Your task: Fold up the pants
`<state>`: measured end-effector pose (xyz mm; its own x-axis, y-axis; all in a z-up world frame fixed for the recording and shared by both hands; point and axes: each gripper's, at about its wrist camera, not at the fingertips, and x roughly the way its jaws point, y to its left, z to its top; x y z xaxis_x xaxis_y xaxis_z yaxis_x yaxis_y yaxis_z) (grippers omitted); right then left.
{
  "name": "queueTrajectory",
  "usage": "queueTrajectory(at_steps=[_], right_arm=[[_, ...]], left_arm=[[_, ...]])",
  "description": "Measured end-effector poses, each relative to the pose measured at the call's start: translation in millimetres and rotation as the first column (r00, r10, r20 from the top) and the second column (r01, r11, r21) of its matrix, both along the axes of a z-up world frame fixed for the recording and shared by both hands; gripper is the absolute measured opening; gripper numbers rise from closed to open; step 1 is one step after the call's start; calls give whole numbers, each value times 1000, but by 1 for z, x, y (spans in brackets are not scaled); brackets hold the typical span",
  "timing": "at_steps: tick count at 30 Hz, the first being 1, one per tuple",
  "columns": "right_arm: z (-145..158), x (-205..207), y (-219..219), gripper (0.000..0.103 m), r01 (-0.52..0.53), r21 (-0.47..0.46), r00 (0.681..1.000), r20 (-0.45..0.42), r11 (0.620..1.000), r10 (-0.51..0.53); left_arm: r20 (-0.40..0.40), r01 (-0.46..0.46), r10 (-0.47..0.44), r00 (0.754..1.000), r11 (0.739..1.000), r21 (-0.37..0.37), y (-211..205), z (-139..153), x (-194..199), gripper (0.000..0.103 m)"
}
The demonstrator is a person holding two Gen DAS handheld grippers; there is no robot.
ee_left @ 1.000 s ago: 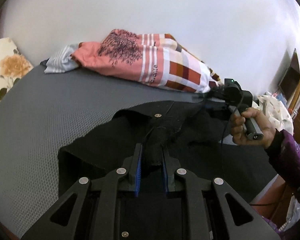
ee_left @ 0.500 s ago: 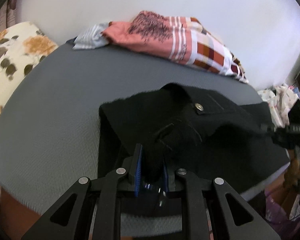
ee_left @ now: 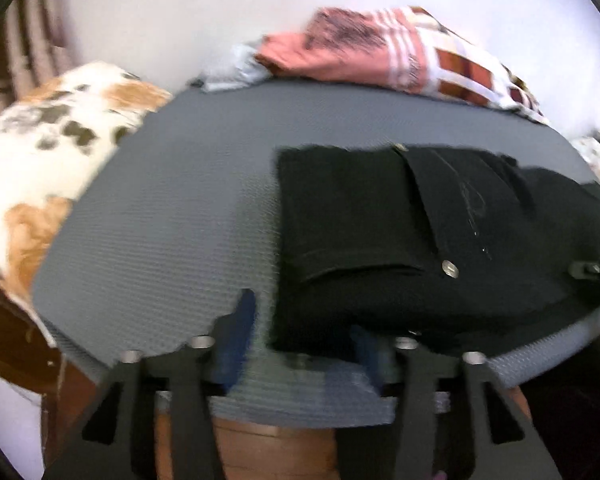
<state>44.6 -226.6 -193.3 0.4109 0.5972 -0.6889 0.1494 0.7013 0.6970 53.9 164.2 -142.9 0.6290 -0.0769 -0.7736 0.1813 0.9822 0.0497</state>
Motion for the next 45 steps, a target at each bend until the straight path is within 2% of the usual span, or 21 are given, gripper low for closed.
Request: queueTrajectory(at_steps=[2, 5, 7, 8, 9, 11, 13, 15, 17, 19, 22, 24, 26, 28, 30, 33, 35, 36, 38, 42, 45], right_arm=[[0, 0, 0, 7, -2, -1, 1000, 0, 1000, 2], [0, -3, -4, 7, -5, -2, 1000, 1, 1000, 5], [0, -4, -2, 8, -5, -3, 1000, 9, 1000, 5], [-1, -4, -2, 8, -5, 4, 1000, 15, 1000, 4], [-1, -3, -2, 8, -4, 13, 1000, 17, 1000, 3], [-3, -5, -4, 8, -3, 42, 1000, 28, 999, 2], [-6, -8, -7, 10, 0, 83, 999, 50, 997, -4], [-7, -11, -10, 11, 15, 133, 997, 72, 991, -25], [-7, -13, -13, 14, 18, 157, 996, 88, 987, -32], [-4, -16, -22, 27, 31, 168, 993, 111, 985, -50], [2, -23, -45, 41, 90, 222, 980, 152, 971, -125], [4, -25, -70, 43, 137, 251, 967, 175, 958, -184], [4, -26, -94, 43, 185, 276, 952, 190, 943, -242], [2, -23, -127, 43, 246, 310, 927, 203, 919, -316], [-1, -22, -163, 43, 329, 349, 884, 215, 878, -416], [-7, -25, -222, 43, 449, 470, 789, 190, 760, -584], [-10, -28, -250, 43, 493, 518, 740, 174, 700, -650], [-9, -32, -268, 43, 520, 538, 703, 171, 663, -690], [-3, -40, -288, 43, 548, 543, 659, 188, 636, -728], [8, -61, -313, 44, 565, 565, 595, 226, 601, -771], [17, -75, -326, 47, 583, 559, 563, 245, 589, -789]], left_arm=[[32, -41, 40, 999, 999, 24, 9, 7, -4, 69], [94, -112, 104, 990, 990, 84, 19, 18, -9, 69], [164, -187, 167, 972, 976, 114, 27, 33, -15, 70], [202, -224, 200, 959, 969, 101, 32, 45, -19, 70], [235, -229, 208, 949, 971, 65, 34, 57, -24, 70], [290, -163, 158, 944, 987, -9, 30, 81, -33, 74], [297, -76, 78, 952, 997, -18, 9, 91, -35, 81], [255, 35, -25, 966, 999, -32, -18, 87, -30, 82], [187, 133, -124, 974, 990, -36, -47, 68, -22, 82], [92, 204, -202, 975, 979, -10, -75, 41, -13, 82], [-45, 251, -251, 967, 968, -1, -96, 0, -3, 79], [-94, 242, -241, 966, 970, -4, -98, -16, 2, 79], [-103, 233, -234, 967, 972, -19, -96, -23, 3, 79], [-92, 237, -237, 967, 971, -12, -100, -25, 0, 79], [-91, 242, -241, 966, 970, 4, -103, -28, 1, 79], [-90, 244, -242, 966, 970, 14, -104, -27, -1, 79], [-90, 242, -240, 967, 970, 12, -104, -28, -1, 80], [-91, 240, -238, 967, 971, 8, -103, -29, 0, 80], [-91, 241, -239, 967, 970, 12, -104, -29, 0, 81], [-91, 241, -239, 967, 970, 11, -104, -29, 1, 81], [-91, 240, -238, 967, 971, 11, -104, -29, 1, 81]])
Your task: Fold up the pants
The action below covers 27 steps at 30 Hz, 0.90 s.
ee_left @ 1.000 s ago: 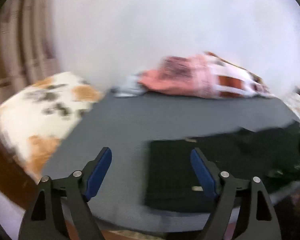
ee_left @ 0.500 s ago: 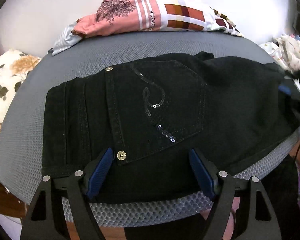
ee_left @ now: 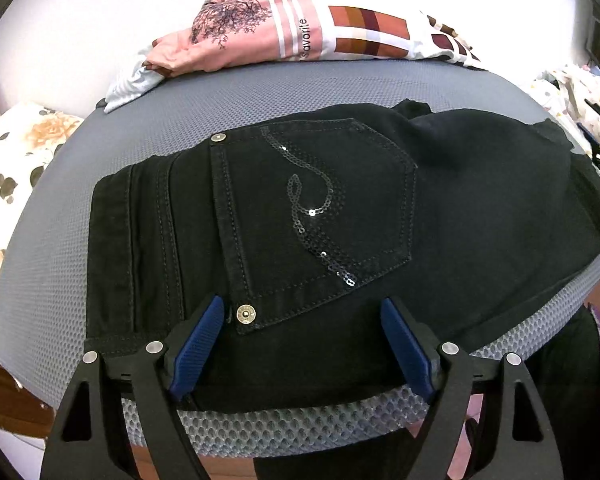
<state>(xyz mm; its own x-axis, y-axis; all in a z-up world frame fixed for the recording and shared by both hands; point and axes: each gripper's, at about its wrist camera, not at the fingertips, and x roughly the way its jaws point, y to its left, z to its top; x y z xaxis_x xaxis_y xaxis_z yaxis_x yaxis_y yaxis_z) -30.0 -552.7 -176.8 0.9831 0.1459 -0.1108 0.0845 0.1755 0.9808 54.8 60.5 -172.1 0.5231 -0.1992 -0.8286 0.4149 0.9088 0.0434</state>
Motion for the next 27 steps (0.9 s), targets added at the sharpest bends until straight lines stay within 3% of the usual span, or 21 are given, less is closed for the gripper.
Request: queueTrajectory(at_steps=[3, 8, 12, 14, 15, 17, 21, 23, 25, 27], right_arm=[[9, -2, -5, 57, 2, -60, 994, -105, 998, -9], [9, 6, -22, 57, -16, -130, 970, -241, 991, -16], [2, 38, -21, 57, -123, -195, 927, -373, 973, 42], [-7, 55, -16, 42, -197, -180, 894, -436, 964, 101], [-9, 62, -11, 29, -238, -179, 880, -456, 955, 134], [-1, 79, 3, 21, -302, -231, 852, -500, 925, 153], [29, 109, 19, 16, -338, -253, 880, -427, 907, 209], [40, 123, 21, 17, -337, -229, 908, -334, 913, 251], [43, 136, 15, 55, -357, -220, 894, -361, 908, 264], [43, 120, -2, 57, -282, -233, 913, -364, 931, 185]], left_arm=[[-1, 1, -1, 1000, 1000, 0, 0, 0, 0, 82], [1, 0, 0, 1000, 1000, 2, 0, 0, 0, 82], [2, 2, -2, 1000, 1000, 4, 0, -1, 0, 82], [2, 1, -1, 1000, 1000, 3, 1, -1, 1, 83], [2, 2, -2, 1000, 1000, 1, 0, -1, 0, 83], [3, 2, -2, 1000, 1000, 3, 0, -1, 0, 83], [3, 0, 0, 1000, 1000, 2, -2, -2, 0, 84], [3, -1, 1, 1000, 1000, 4, -2, -2, 0, 84], [0, -4, 4, 1000, 1000, 8, -2, -1, 1, 85], [-3, -6, 6, 1000, 1000, 7, -3, -1, 2, 85]])
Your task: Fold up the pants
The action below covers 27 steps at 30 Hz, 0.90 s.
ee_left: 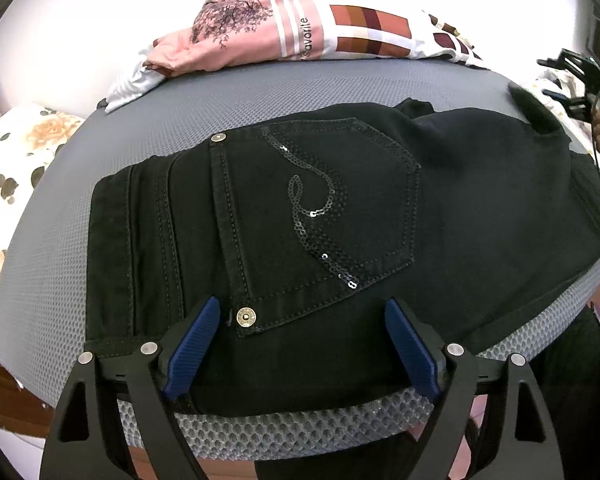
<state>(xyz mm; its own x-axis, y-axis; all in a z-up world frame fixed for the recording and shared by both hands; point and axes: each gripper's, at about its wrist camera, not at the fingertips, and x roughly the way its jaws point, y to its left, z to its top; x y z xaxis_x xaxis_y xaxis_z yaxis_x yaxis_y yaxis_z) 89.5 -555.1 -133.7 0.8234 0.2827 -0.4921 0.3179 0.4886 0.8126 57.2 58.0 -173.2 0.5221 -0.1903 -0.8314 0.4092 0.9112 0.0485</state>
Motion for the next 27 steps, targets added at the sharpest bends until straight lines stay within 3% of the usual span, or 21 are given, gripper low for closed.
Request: queueTrajectory(at_steps=[3, 6, 12, 16, 19, 22, 27], right_arm=[[-8, -34, -26, 57, 81, -1, 997, -13, 997, -81], [-25, -65, -40, 57, 93, 2, 994, -55, 996, -93], [-52, -58, -40, 56, 99, 3, 974, -205, 995, -97], [-54, -65, -40, 57, 148, 27, 967, -212, 989, -139], [-45, -87, -43, 59, 235, -27, 948, -213, 972, -236], [-49, -86, -45, 59, 195, -65, 955, -213, 979, -205], [-64, -53, -49, 60, 84, 60, 988, -132, 995, -75]], left_arm=[[0, -2, 2, 1000, 1000, -5, -1, 0, 0, 85], [0, -3, 3, 1000, 1000, -5, 0, -1, 1, 85], [-1, -7, 7, 1000, 1000, -4, -2, -2, 1, 86], [1, -5, 5, 1000, 1000, -3, -2, -2, 1, 88], [0, -6, 6, 1000, 1000, -5, -2, -1, 2, 88], [3, -7, 7, 1000, 1000, -7, -4, -2, 1, 90], [4, -7, 7, 1000, 1000, -6, -6, -3, 1, 93]])
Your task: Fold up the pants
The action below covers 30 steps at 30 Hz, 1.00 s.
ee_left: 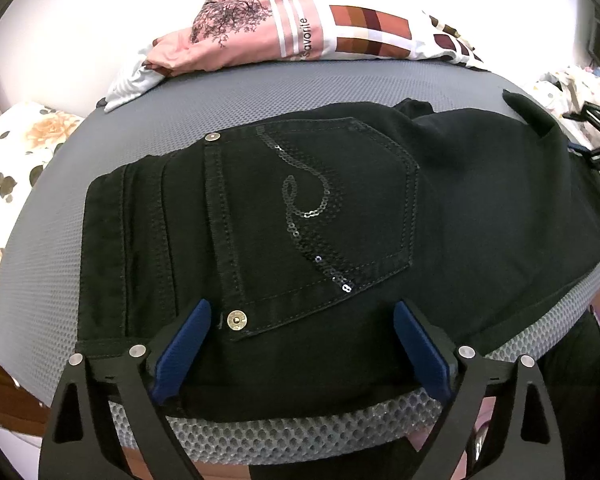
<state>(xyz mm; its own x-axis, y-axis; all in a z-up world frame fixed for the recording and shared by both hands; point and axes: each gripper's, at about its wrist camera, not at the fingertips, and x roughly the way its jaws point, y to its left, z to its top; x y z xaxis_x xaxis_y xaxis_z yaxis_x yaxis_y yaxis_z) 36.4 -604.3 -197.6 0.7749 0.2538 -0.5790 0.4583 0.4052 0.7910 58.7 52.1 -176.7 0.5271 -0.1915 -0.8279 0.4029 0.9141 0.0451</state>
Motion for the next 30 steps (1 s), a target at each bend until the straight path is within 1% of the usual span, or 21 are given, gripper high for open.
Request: queueTrajectory(at_steps=[2, 3, 4, 5, 6, 7, 8, 9, 10, 12, 13, 14, 17, 18, 20, 21, 23, 25, 27, 28, 30], right_arm=[[-4, 7, 2, 58, -10, 62, 998, 55, 998, 6], [-7, 9, 5, 48, -22, 105, 996, 93, 994, 13], [-8, 10, 9, 28, -28, 103, 995, 94, 994, 19], [-11, 13, 18, 21, -49, 62, 998, 51, 997, 46], [-17, 15, 24, 14, -61, 49, 998, 11, 997, 61], [-21, 14, 27, 3, -61, 55, 998, -1, 997, 61], [-25, 10, 31, 3, -50, 76, 999, 13, 996, 50], [-25, 4, 33, 4, -35, 91, 999, 42, 995, 31], [-24, 1, 33, 8, -22, 94, 998, 53, 995, 17], [-22, -6, 34, 10, -9, 90, 997, 81, 996, 1], [-22, -6, 33, 6, -13, 85, 997, 75, 996, 7], [-22, -6, 33, 5, -17, 74, 998, 62, 997, 12], [-17, 2, 38, 6, -36, 36, 999, 28, 999, 35], [-14, 4, 39, 6, -33, 41, 999, 31, 999, 32], [-5, -5, 37, 5, -14, 68, 997, 74, 998, 9], [9, -16, 37, 5, 1, 52, 995, 101, 999, -6], [25, -40, 35, 5, 29, 49, 989, 140, 998, -36], [43, -84, 32, 5, 79, 43, 983, 162, 996, -85], [46, -123, 30, 5, 121, 51, 981, 147, 991, -127], [44, -146, 31, 5, 141, 61, 981, 123, 988, -148], [33, -178, 32, 5, 171, 73, 982, 74, 983, -176]], left_arm=[[-2, 0, 0, 1000, 1000, -1, -1, 0, 1, 93], [-3, 0, 0, 1000, 1000, -1, -1, 0, 1, 93], [-4, -1, 1, 1000, 1000, -1, -2, 0, 1, 93], [-3, -1, 1, 1000, 1000, 0, -3, 0, 1, 93], [-2, -1, 1, 1000, 1000, 1, -3, 1, 1, 93], [-3, -1, 1, 1000, 1000, 1, -3, 1, 1, 93], [-4, -1, 1, 1000, 1000, 0, -3, 1, 1, 93], [-5, -1, 1, 1000, 1000, -2, -3, 1, 1, 93], [-6, -1, 1, 1000, 1000, -3, -3, 1, 2, 93], [-4, -3, 3, 1000, 1000, -1, -4, 0, 0, 93], [-3, -3, 3, 1000, 1000, -2, -4, 0, 0, 94], [-2, -2, 2, 1000, 1000, -2, -4, 1, 0, 94], [-3, -2, 2, 1000, 1000, 0, -4, 1, 1, 94], [-2, -1, 1, 1000, 1000, 2, -5, 1, 1, 94], [-4, 0, 0, 1000, 1000, 3, -5, 1, 1, 94], [-8, 0, 0, 1000, 1000, 1, -5, 1, 2, 94], [-14, 3, -3, 1000, 1000, -7, -5, 1, 4, 95], [-15, 5, -5, 1000, 1000, -9, -5, 1, 5, 95], [-15, 6, -6, 1000, 1000, -6, -5, 2, 6, 95], [-15, 5, -5, 1000, 1000, -8, -5, 1, 5, 95], [-17, 10, -10, 1000, 1000, -12, -4, 1, 5, 95]])
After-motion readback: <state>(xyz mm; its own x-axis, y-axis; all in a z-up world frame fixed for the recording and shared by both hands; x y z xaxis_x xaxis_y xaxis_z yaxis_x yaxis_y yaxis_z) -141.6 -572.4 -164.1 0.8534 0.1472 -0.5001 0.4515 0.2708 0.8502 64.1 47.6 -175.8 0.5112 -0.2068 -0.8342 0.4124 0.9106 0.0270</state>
